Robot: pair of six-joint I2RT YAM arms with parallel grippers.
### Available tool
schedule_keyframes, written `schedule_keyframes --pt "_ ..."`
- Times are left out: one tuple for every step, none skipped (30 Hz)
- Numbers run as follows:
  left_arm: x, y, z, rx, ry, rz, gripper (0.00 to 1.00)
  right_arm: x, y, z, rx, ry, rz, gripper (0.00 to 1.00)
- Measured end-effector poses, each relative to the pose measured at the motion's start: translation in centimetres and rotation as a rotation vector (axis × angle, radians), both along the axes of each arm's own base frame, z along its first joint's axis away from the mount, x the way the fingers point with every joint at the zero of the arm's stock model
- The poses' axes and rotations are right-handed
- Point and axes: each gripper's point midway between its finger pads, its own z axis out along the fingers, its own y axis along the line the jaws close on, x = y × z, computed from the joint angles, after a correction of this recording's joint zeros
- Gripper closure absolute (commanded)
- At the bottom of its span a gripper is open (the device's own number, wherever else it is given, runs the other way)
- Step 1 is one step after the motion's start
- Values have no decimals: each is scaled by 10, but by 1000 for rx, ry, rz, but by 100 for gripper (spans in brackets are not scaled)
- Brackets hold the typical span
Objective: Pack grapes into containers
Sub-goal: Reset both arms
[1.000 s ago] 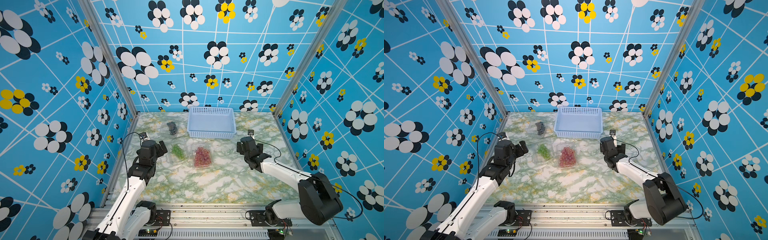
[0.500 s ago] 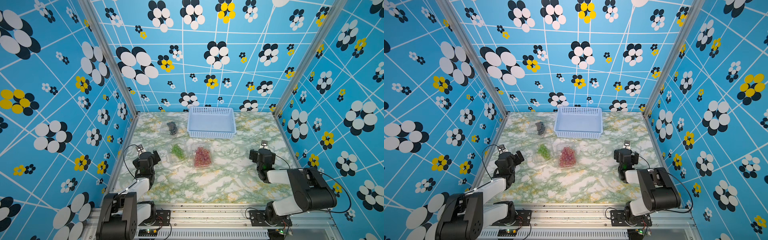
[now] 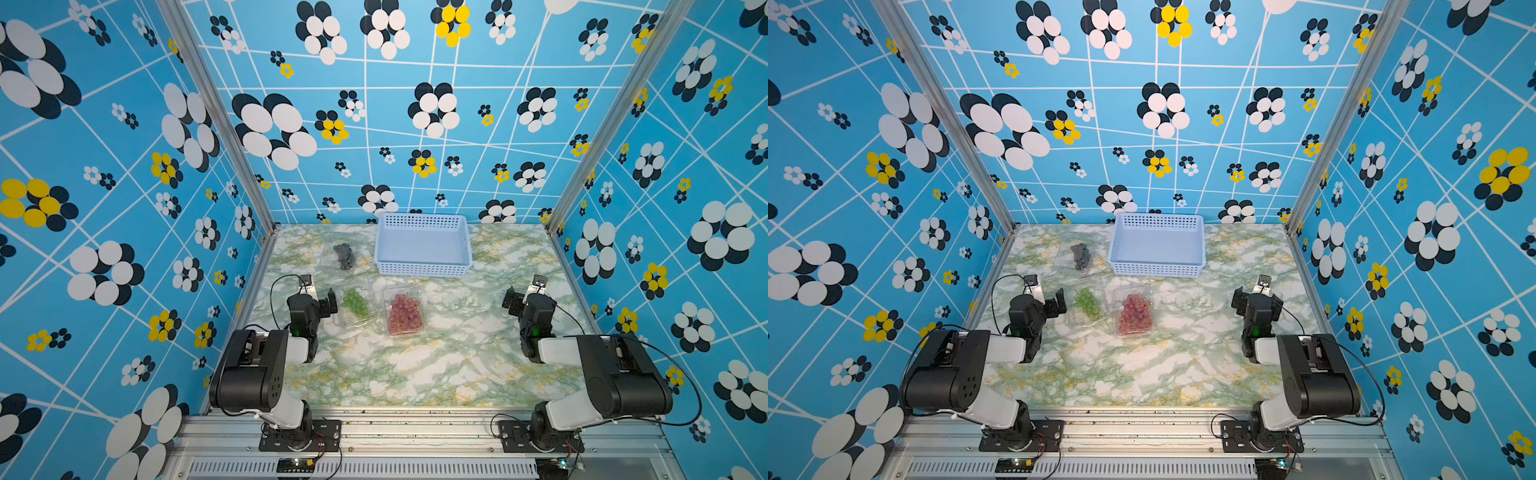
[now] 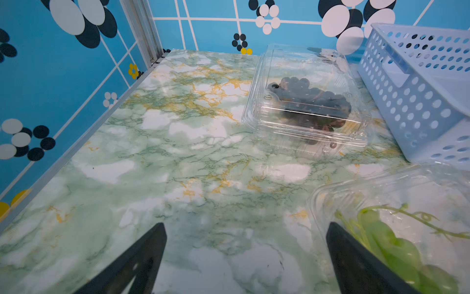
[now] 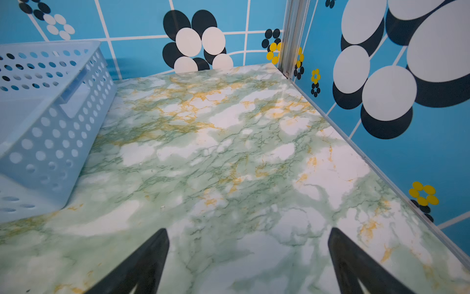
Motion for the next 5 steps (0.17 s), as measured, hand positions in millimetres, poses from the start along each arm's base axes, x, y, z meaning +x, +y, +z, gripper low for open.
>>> schedule_keyframes --pt "0 0 1 3 -4 -1 1 0 1 0 0 1 2 1" --pt "1 0 1 3 -6 -2 1 0 1 -1 0 3 3 1" --pt "1 0 2 5 -7 -2 1 0 2 -2 0 8 7 1" --pt "1 0 2 6 -8 -2 0 0 3 -2 -1 13 11 1" --pt "1 0 2 6 -7 -2 1 1 5 -3 -2 16 15 1"
